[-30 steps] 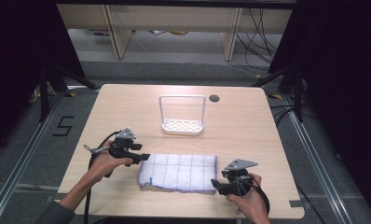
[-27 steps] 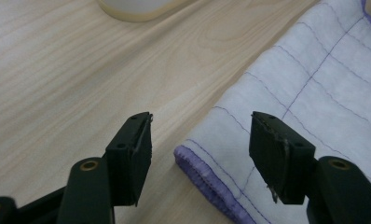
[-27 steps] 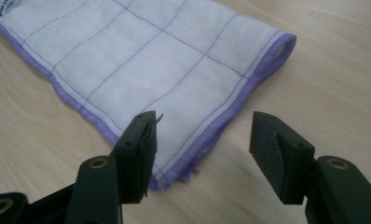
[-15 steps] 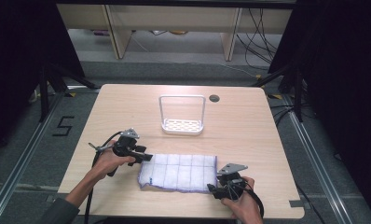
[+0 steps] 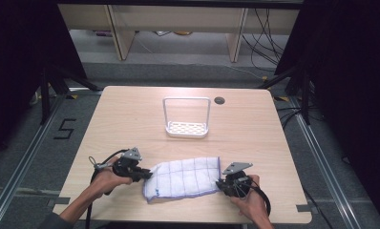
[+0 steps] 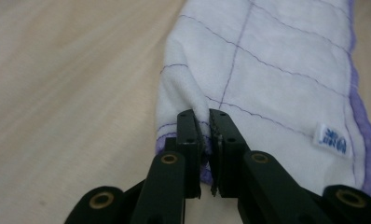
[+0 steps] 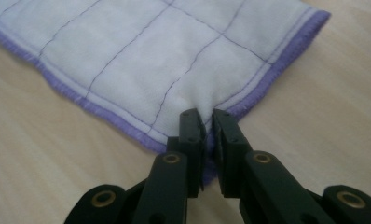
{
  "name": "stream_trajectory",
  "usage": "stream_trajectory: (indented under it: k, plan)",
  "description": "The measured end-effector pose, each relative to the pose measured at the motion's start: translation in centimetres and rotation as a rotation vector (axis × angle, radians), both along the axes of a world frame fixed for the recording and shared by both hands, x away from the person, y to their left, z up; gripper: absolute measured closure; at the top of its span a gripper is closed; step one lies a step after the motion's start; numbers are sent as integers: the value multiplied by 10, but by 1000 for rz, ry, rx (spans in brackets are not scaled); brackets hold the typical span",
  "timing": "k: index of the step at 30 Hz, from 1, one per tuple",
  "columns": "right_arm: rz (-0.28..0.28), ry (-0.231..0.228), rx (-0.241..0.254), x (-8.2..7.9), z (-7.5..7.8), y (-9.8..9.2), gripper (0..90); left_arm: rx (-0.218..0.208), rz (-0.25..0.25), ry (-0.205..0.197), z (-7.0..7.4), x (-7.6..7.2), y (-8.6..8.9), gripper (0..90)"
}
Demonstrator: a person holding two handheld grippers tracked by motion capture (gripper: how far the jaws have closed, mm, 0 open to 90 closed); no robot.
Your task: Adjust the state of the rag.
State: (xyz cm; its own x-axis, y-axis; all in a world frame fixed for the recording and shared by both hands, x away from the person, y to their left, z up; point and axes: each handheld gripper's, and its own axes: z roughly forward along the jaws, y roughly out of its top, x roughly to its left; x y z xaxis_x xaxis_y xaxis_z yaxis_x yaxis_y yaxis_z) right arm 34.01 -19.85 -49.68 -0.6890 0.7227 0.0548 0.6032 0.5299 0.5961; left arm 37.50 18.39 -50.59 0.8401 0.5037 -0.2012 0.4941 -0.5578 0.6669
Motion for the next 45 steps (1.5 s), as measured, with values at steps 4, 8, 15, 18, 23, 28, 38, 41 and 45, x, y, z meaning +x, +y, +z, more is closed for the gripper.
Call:
stream_trajectory:
  k: [4,8,15,18,23,28,38,41,45]
  plan:
    - [-9,-8,-20,20,2,-1,838,-22,-17,17,-1,-20,-2,820]
    - [-8,-25,-30,38,4,6,842,-53,-39,23,-1,-45,-11,820]
    - [19,-26,-61,65,9,19,845,-64,-63,29,-3,-63,-25,827]
    - [25,-27,-62,73,10,24,845,-70,-82,26,-3,-67,-30,827]
    - [53,-25,-57,83,10,28,845,-82,-110,31,-1,-75,-38,821]
    - [62,-8,-49,94,9,31,744,-118,-117,70,-2,-82,-45,763]
    - [-85,-41,64,89,36,4,502,-196,-44,57,20,-67,-26,532]
    - [-105,-77,73,87,37,1,486,-201,-15,39,26,-58,-22,513]
    - [-135,-52,61,84,36,4,484,-170,14,3,29,-36,-29,498]
